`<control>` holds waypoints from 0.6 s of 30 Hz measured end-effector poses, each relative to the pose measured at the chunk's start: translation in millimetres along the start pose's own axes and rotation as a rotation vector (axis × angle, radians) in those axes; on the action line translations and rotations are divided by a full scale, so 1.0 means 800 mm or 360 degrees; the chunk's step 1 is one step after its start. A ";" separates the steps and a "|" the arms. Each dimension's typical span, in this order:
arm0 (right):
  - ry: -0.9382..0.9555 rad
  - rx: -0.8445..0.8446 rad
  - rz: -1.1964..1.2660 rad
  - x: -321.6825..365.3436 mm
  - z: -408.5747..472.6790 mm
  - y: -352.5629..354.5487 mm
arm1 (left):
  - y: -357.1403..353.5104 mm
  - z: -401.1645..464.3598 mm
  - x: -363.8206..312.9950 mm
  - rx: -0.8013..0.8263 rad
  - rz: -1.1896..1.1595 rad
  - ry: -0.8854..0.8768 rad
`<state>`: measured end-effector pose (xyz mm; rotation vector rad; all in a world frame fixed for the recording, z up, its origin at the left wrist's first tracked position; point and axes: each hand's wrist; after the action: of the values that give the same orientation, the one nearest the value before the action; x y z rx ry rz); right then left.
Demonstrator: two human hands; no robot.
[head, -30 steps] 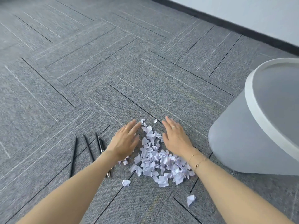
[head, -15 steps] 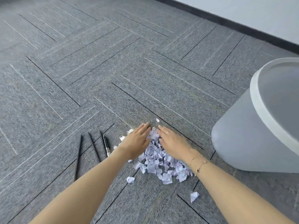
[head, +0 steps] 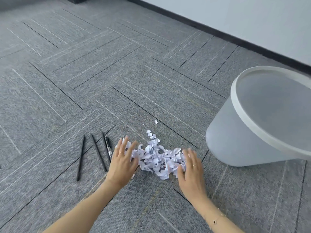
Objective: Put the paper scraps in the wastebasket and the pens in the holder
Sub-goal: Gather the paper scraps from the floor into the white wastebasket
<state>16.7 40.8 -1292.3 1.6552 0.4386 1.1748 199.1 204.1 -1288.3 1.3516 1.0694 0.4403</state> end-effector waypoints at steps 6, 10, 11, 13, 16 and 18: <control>-0.0344 -0.0177 0.0130 0.000 -0.035 -0.038 | -0.035 -0.030 -0.010 0.0158 0.0171 0.0145; -0.0273 -0.0198 0.0152 0.012 -0.007 -0.048 | -0.050 -0.017 -0.019 0.0093 0.0209 0.0188; -0.0204 -0.0153 0.0156 0.014 0.001 -0.050 | -0.051 -0.010 -0.020 0.0094 0.0197 0.0168; -0.0077 -0.0077 0.0144 0.017 0.019 -0.053 | -0.053 0.004 -0.020 0.0108 0.0201 0.0062; 0.0081 0.0026 0.0123 0.023 0.044 -0.057 | -0.051 0.023 -0.019 0.0168 0.0206 -0.0140; 0.0162 0.0063 0.0167 0.030 0.055 -0.060 | -0.047 0.030 -0.017 0.0162 0.0195 -0.0220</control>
<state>76.8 55.8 -1323.4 1.6745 0.4456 1.3405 200.1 171.3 -1321.3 1.5210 0.9085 0.3809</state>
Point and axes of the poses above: each hand's wrist, its own z-axis towards the middle knuckle, its own y-axis out of the back of the hand, x = y × z, and after that the axes turned 10 degrees about y, right-handed
